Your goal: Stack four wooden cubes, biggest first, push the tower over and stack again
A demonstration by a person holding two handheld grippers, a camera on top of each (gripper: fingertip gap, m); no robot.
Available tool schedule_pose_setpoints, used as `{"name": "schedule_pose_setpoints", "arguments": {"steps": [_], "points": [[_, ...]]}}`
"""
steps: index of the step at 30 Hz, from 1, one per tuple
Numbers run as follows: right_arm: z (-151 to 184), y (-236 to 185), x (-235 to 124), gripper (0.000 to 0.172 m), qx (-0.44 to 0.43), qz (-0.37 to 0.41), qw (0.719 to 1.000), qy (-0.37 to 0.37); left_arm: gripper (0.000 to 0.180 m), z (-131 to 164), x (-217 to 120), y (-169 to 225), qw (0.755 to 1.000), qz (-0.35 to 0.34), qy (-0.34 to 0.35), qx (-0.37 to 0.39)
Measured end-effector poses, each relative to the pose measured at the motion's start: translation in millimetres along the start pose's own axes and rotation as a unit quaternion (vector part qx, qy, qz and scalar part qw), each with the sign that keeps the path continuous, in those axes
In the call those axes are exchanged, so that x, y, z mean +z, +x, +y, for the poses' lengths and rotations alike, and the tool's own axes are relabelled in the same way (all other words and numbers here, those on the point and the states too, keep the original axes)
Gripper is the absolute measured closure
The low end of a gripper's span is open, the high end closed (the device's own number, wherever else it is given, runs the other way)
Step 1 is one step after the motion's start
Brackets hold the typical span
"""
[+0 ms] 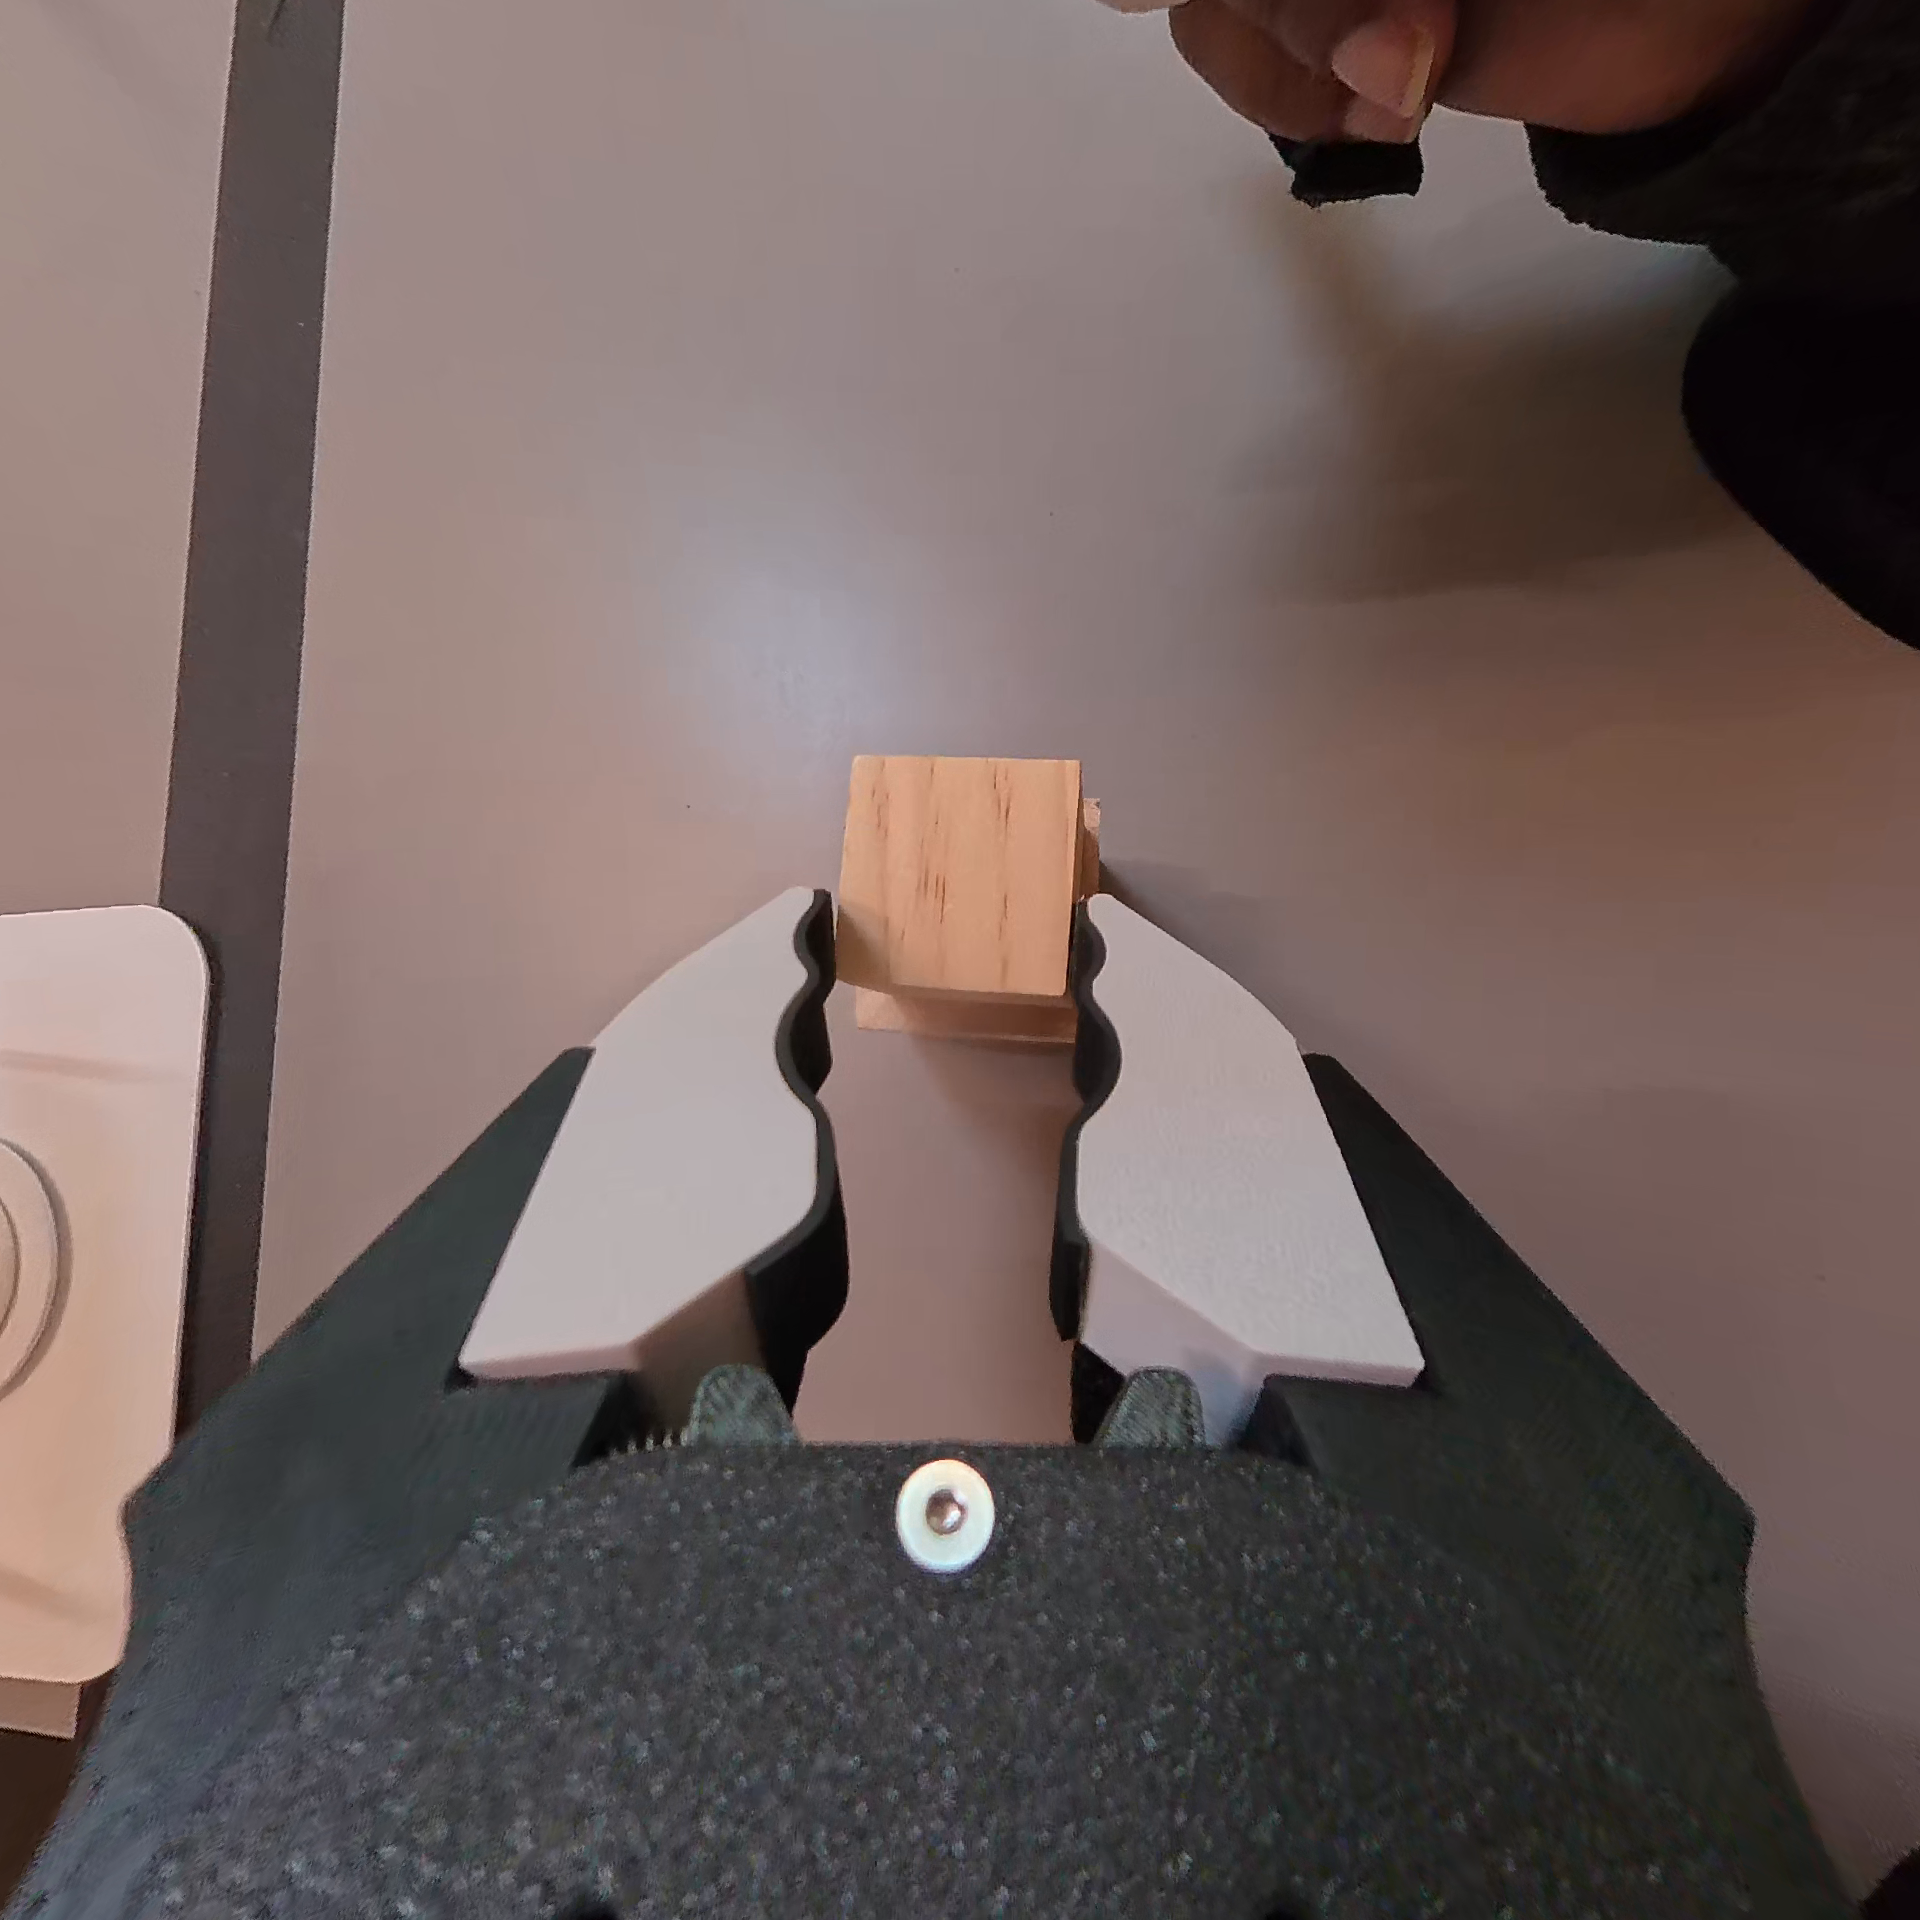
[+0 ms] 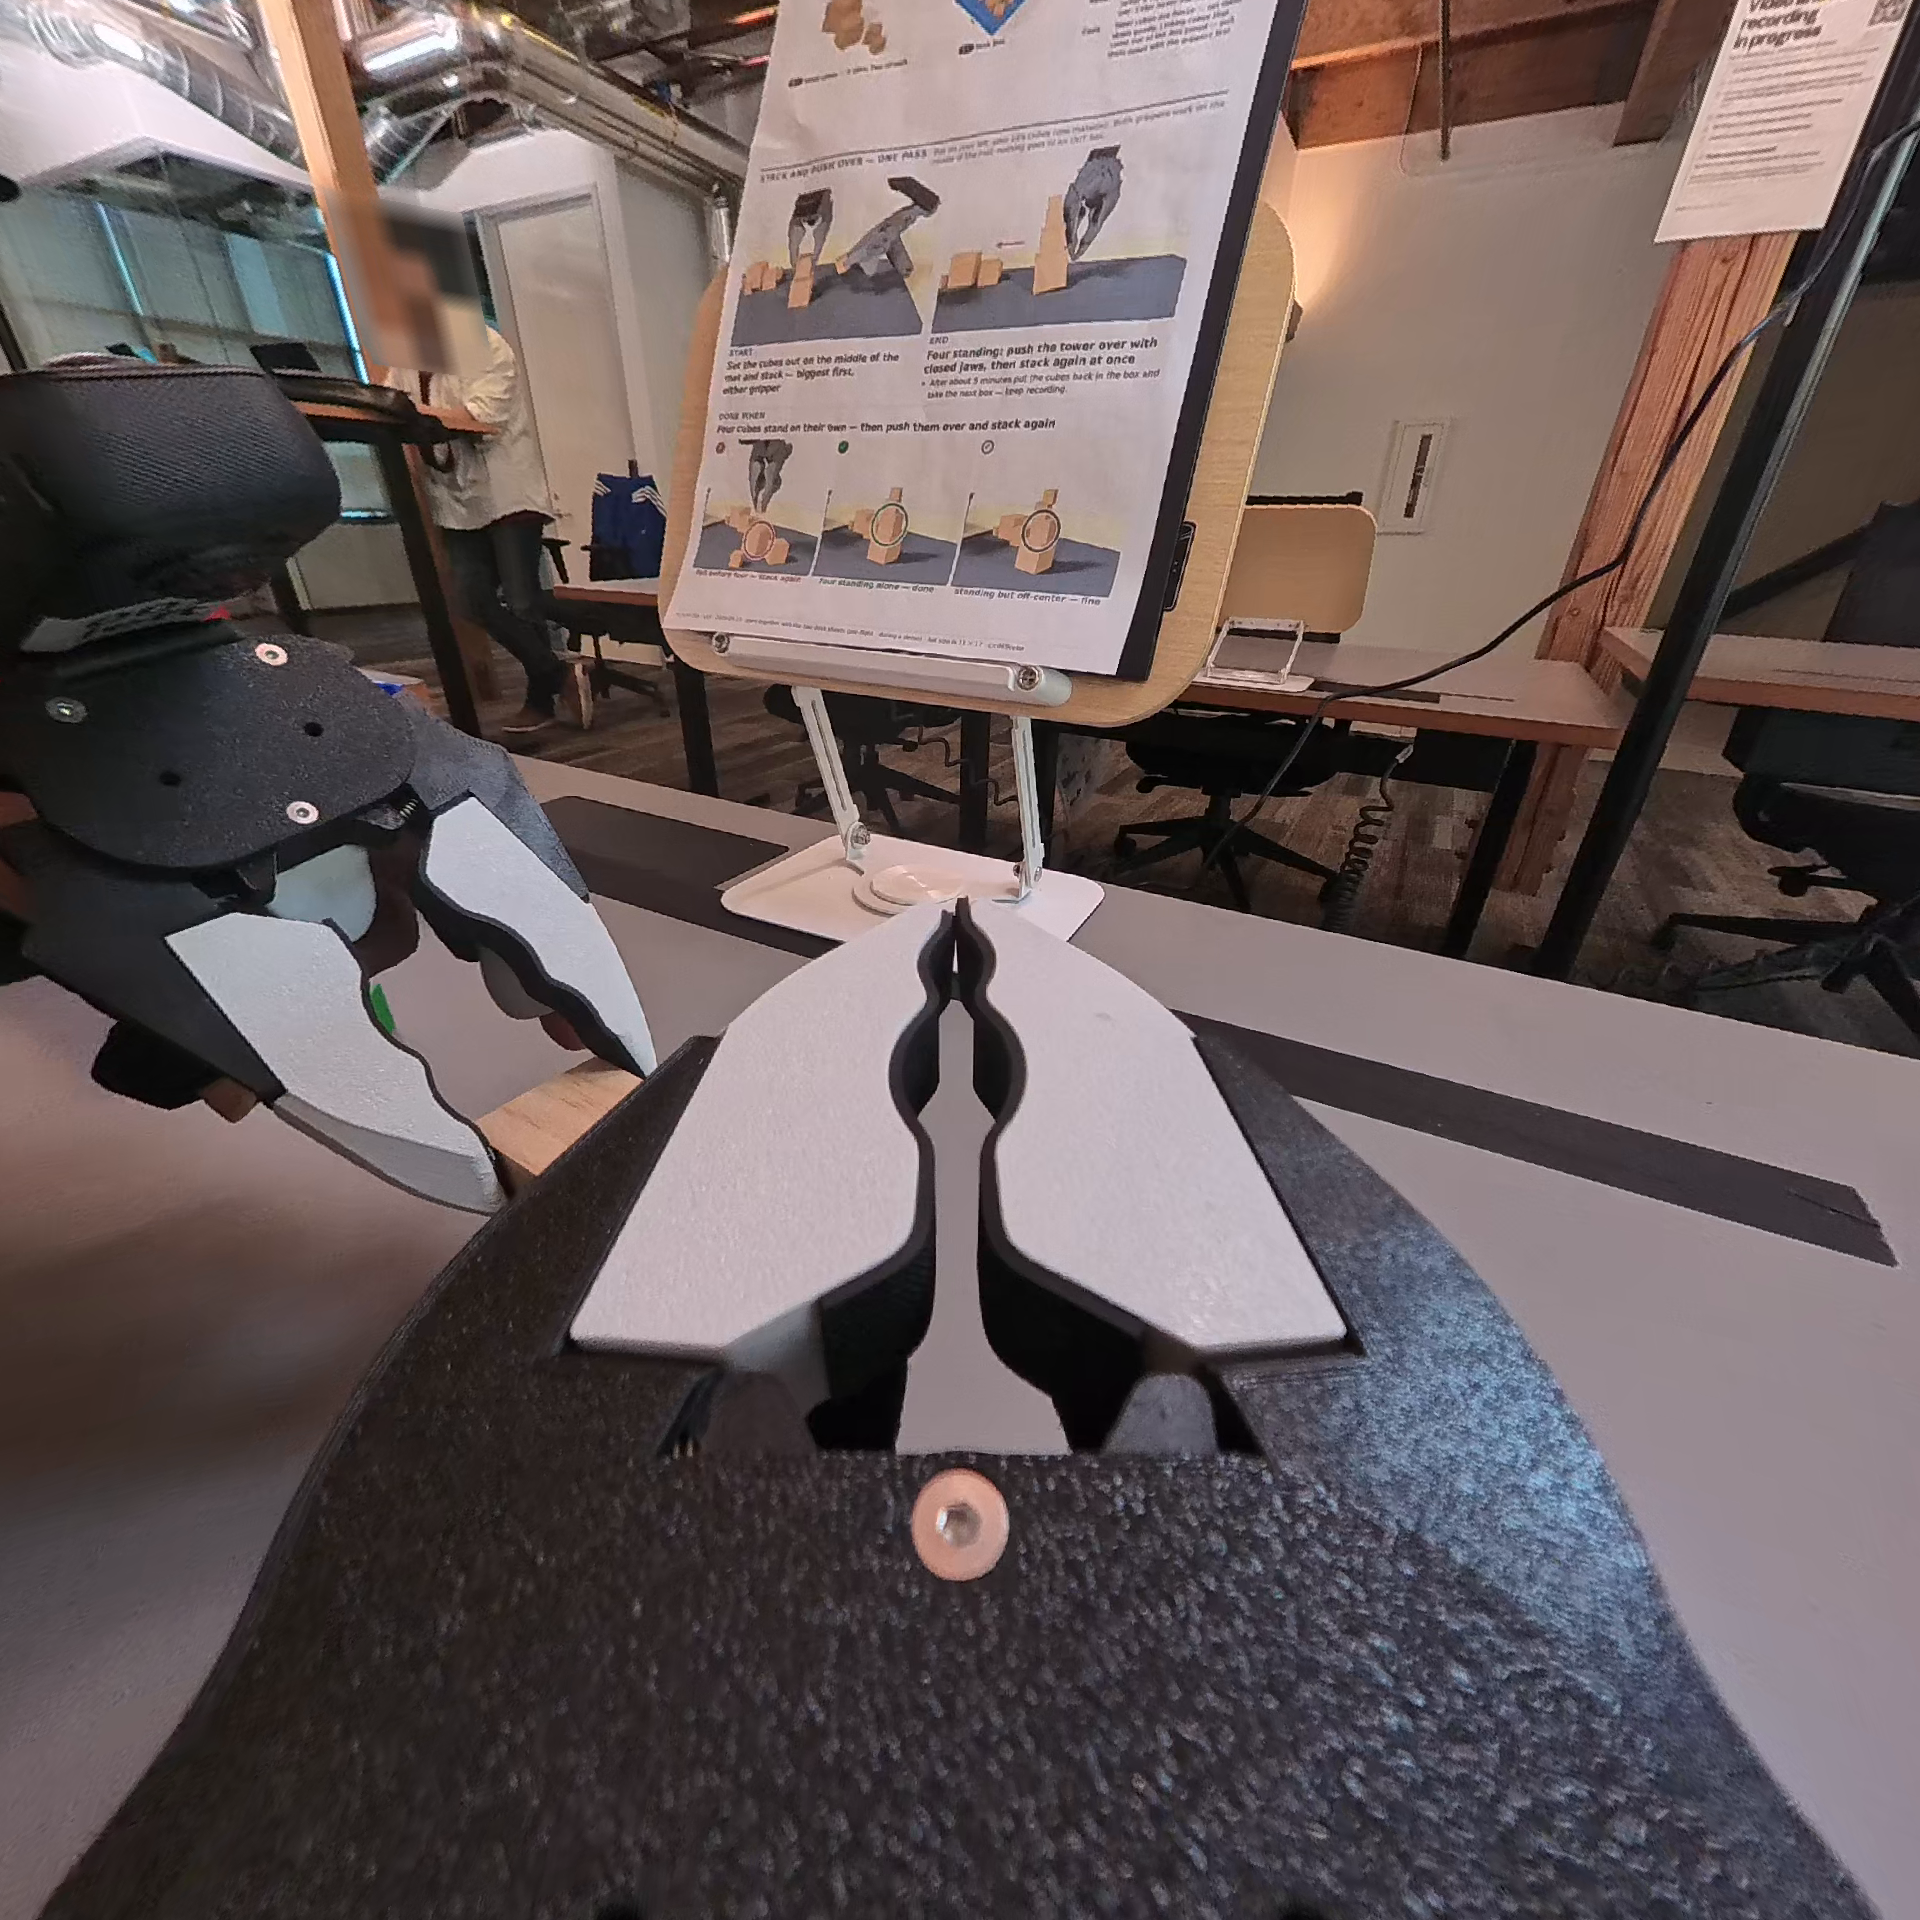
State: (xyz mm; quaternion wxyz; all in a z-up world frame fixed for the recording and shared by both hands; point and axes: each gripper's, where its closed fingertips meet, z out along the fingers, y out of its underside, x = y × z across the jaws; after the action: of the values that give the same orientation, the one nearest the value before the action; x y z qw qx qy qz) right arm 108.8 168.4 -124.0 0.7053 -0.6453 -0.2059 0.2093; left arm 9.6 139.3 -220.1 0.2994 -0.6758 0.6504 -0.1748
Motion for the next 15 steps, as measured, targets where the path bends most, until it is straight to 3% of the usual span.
{"name": "schedule_pose_setpoints", "arguments": {"steps": [6, 9, 12, 15], "points": [[0, 1, 0, 0.172, 0.001, 0.004, 1.000, 0.000, 0.128, -2, -4, -1, 1.000, -0.004, 0.019, -0.011], [-2, 7, -2, 0.172, 0.007, 0.019, 1.000, 0.002, 0.129, -22, -24, 1, 0.992, -0.002, 0.117, -0.046], [-5, 13, -5, 0.172, 0.013, 0.033, 0.999, 0.009, 0.132, -37, -64, 0, 0.965, -0.018, 0.247, -0.091], [-5, 15, -5, 0.172, 0.015, 0.038, 0.999, 0.009, 0.148, -21, -111, -12, 0.935, -0.092, 0.315, -0.133]]}}
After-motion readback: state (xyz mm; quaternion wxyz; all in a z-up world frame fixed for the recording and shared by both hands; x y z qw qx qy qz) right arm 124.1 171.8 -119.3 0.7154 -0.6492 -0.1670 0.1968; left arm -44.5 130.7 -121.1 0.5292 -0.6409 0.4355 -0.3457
